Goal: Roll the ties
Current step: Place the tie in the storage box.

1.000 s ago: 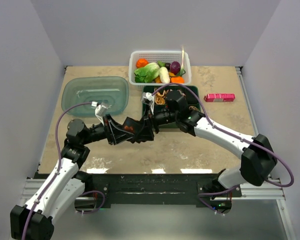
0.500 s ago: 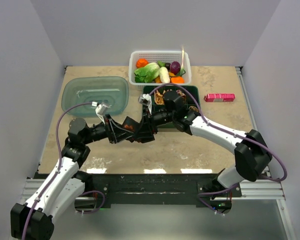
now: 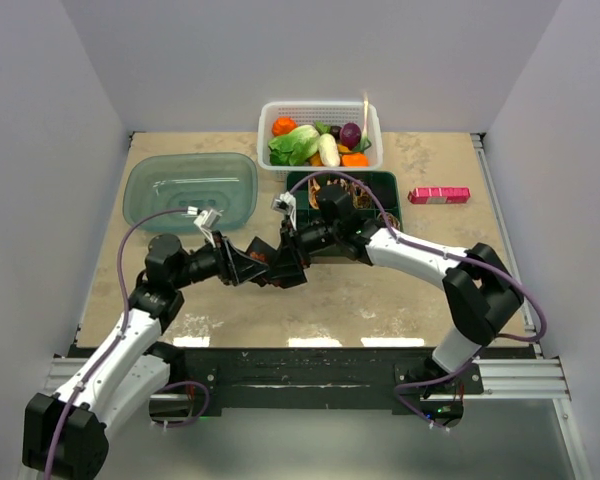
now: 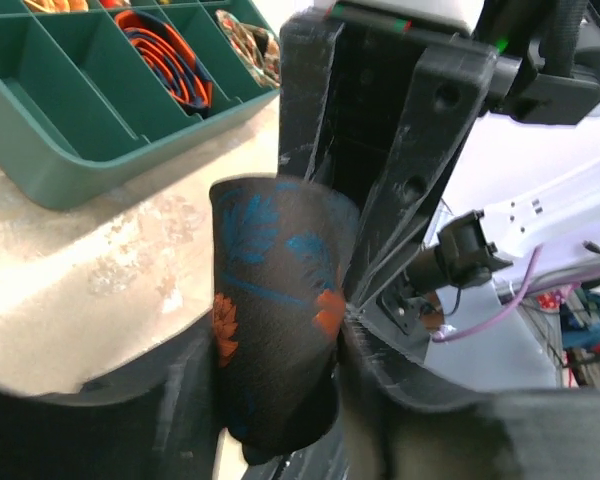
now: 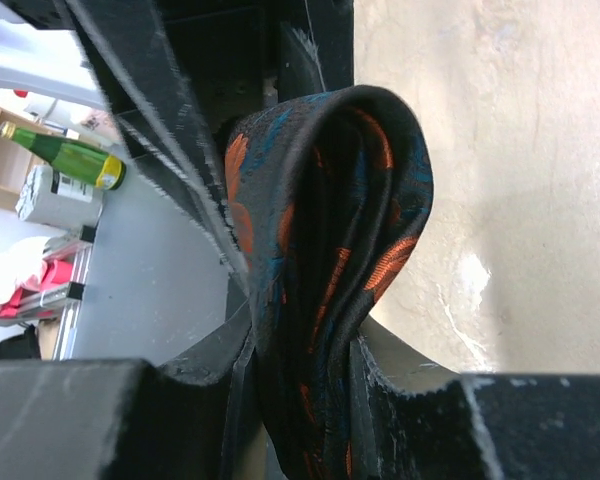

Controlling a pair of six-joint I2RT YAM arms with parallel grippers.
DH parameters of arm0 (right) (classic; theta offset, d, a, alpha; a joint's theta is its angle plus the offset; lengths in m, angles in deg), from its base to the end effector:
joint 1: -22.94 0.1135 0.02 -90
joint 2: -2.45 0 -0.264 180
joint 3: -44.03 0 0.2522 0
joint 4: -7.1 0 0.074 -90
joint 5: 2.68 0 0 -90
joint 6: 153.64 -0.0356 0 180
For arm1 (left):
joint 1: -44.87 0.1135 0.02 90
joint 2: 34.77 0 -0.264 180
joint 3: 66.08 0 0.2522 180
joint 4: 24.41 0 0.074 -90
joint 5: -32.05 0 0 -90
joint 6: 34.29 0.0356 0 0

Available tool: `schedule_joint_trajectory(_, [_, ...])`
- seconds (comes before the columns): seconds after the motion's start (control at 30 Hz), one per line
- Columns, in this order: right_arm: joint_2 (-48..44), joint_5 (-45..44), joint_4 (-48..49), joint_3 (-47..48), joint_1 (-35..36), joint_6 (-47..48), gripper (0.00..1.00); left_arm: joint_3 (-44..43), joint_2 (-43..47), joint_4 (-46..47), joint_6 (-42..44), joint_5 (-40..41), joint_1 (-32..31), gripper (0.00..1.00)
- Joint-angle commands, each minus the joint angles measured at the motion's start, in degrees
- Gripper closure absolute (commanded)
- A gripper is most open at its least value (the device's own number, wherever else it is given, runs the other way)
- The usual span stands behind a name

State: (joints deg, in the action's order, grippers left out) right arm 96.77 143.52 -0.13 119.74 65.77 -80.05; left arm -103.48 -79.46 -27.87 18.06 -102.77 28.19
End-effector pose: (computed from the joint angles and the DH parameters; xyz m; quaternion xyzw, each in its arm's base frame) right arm 0.2463 0.2687 0.2554 -0.4143 0.6705 0.5785 0.2100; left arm 0.1652 -0.0757 0.2486 0.1095 0.7444 -0.5304 0.3905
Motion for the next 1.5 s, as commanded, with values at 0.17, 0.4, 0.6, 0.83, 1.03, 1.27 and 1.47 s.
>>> schedule_joint_trajectory(0.17, [5.51,-3.91,-1.16,5.1,1.64,0.58,0.98,-1.32,-4.0,11.23,1.52,2.01,-0.98,0.25])
schedule_joint_trajectory(0.4, [9.56,-4.61,-1.69,10.89,1.03,-0.21,0.99,-3.86,-7.69,9.4,5.47,11.14,-0.98,0.05])
schedule_joint_trajectory(0.6, [12.28,-6.72,-3.8,16.34,0.33,0.05,0.99,-10.81,-9.19,3.86,9.96,27.57,-0.98,0.0])
schedule_joint_trajectory(0.83, [14.66,-12.43,-7.74,21.98,-1.6,-0.91,0.99,-16.79,-5.77,-3.01,11.54,52.25,-0.98,0.0])
schedule_joint_trajectory(1.03, [14.75,-25.08,-12.31,26.55,-3.71,-2.4,0.99,-13.99,2.49,-2.66,10.58,63.26,-0.98,0.0])
schedule_joint_trajectory(1.27, [13.17,-35.63,-15.13,28.57,-6.35,-4.87,0.99,-12.13,5.76,-4.31,10.75,67.49,-0.98,0.0])
schedule_joint_trajectory(1.47, [8.43,-48.63,-19.79,27.52,-6.88,-2.15,1.0,-13.54,1.01,-9.51,10.93,68.55,-0.98,0.0])
